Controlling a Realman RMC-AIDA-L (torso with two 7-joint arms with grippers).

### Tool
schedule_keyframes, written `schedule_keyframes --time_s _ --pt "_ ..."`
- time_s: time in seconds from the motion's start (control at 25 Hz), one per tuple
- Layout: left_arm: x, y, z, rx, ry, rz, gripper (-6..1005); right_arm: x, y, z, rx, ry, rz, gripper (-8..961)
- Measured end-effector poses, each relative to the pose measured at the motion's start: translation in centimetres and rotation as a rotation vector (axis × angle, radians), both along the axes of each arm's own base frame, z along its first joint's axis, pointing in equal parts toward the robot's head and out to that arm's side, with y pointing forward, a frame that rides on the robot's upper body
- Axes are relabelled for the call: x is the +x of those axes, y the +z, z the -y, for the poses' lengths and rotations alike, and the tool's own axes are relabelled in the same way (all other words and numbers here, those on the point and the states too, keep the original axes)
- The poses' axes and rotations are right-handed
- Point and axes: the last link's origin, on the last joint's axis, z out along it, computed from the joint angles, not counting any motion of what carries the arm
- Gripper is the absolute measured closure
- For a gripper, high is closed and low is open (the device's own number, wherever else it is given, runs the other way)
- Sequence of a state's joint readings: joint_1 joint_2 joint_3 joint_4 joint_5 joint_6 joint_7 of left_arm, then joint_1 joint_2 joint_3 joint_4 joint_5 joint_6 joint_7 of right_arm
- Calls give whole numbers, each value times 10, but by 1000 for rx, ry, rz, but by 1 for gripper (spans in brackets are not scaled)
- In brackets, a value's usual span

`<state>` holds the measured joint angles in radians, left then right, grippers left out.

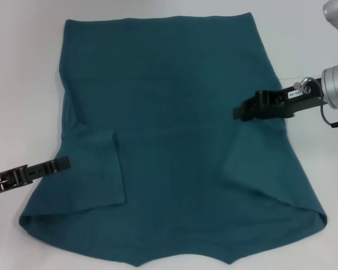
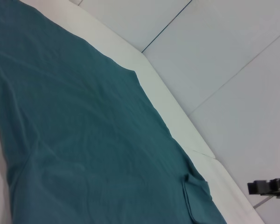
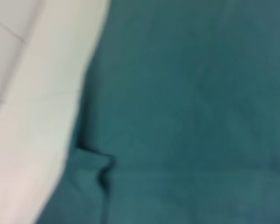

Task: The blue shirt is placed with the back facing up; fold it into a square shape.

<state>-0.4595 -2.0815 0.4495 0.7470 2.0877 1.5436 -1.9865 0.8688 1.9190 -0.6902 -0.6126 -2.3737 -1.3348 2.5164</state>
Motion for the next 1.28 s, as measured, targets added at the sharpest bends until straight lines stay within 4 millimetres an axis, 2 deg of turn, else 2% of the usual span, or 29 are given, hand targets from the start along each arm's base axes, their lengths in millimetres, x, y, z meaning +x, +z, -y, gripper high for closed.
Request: schedule_keyframes --time_s 0.2,0.32,0.52,0.76,1.0,1.28 --pt "-1 0 0 1 6 1 404 2 3 4 -15 -3 -23 634" --pt "-2 2 -1 -4 36 16 404 12 11 9 -16 -25 -23 540" --pt "-10 16 6 -64 194 107 404 38 29 21 -4 -108 -25 384" --pt "-26 27 23 -163 396 145 404 53 41 34 -4 -126 -16 294" --pt "-40 27 32 -210 509 102 404 55 40 36 -11 -121 -7 298" --pt "-49 25 33 -195 572 92 404 55 39 36 -12 -113 -5 297"
